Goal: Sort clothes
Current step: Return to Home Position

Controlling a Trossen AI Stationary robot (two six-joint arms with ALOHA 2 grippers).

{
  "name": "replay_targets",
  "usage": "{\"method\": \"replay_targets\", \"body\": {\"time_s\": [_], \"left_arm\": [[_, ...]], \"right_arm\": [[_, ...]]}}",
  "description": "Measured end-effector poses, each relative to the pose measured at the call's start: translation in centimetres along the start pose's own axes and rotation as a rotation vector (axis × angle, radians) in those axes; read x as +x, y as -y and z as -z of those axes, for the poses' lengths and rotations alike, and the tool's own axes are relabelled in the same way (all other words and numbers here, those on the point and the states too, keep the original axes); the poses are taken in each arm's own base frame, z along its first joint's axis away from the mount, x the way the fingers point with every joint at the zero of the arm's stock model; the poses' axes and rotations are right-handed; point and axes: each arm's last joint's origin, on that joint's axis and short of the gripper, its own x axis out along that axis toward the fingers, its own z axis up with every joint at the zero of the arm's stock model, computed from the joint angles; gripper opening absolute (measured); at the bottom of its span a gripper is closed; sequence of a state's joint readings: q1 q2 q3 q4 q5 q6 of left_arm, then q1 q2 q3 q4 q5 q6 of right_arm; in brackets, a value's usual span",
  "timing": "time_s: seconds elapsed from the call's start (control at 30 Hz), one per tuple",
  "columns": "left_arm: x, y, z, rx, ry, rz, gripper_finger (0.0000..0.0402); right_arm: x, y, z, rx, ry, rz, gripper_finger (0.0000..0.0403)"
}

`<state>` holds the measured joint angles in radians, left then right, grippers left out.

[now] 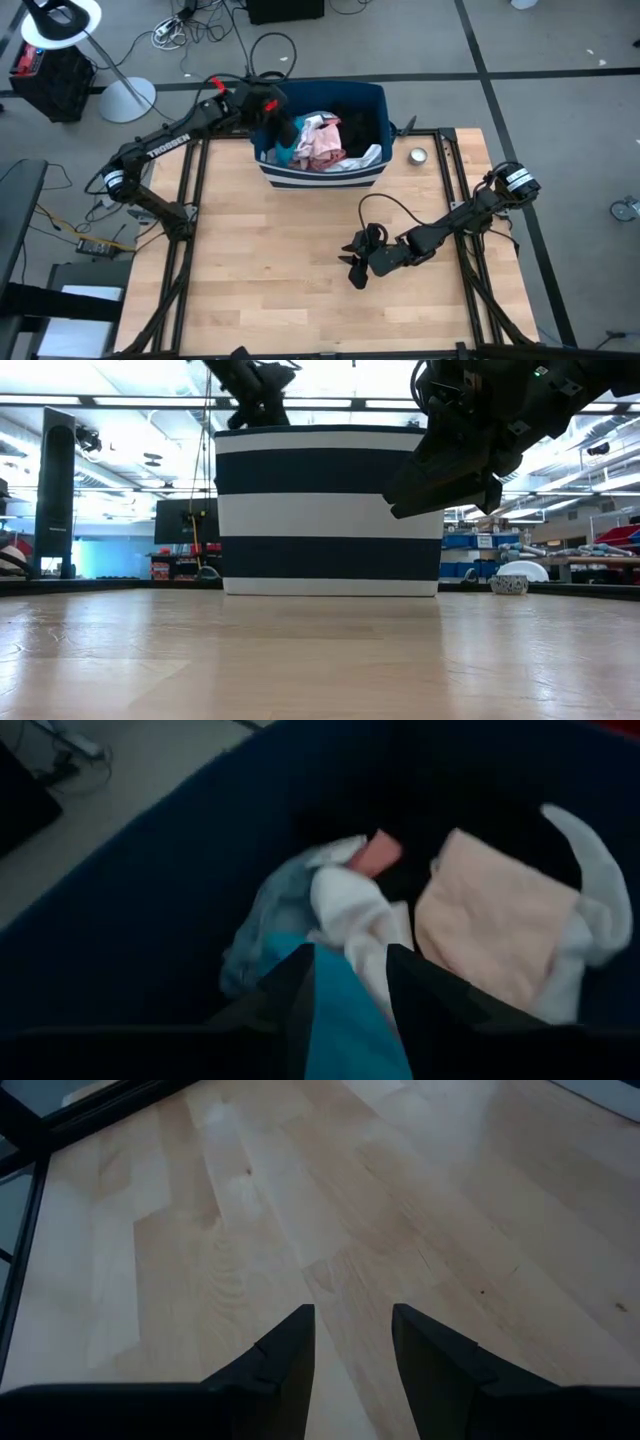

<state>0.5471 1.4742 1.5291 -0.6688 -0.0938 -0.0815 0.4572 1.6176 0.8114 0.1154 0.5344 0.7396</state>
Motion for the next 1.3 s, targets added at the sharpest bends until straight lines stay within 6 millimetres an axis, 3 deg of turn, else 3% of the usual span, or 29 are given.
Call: {"method": "replay_targets", "body": {"time_s": [0.17,0.33,0.5,0.73,0.97,1.17,1.3], "left_arm": [[-1.9,0.9,-0.1,0.026,-0.106,0.039,0.0131],[-3.8,3.2,0.5,0.090,-0.166,0.126,0.0131],[-7.1,4.9,1.4,0.169,-0.177,0.198,0.0131],[-12.3,5.2,3.5,0.113,-0.272,0.241,0.0131],[-16.3,6.0,5.3,0.149,-0.137,0.385,0.0131],[-17.4,6.2,9.0,0.153,-0.057,0.513,0.0131],[-16.6,6.3,12.3,0.129,-0.058,0.565,0.0131]], "right_arm": [[0.0,0.0,0.0,0.000,-0.001,-0.002,0.0137],[0.0,-0.1,0.0,0.003,-0.005,-0.015,0.0137],[0.0,-0.1,0.0,-0.049,-0.006,-0.014,0.0137],[0.0,0.0,0.0,-0.177,-0.007,-0.012,0.0137],[0.0,-0.1,0.0,-0.285,-0.003,-0.015,0.0137],[0.0,0.0,0.0,-0.338,-0.008,-0.011,0.0137],[0.0,0.0,0.1,-0.407,-0.012,-0.009,0.0137]]}}
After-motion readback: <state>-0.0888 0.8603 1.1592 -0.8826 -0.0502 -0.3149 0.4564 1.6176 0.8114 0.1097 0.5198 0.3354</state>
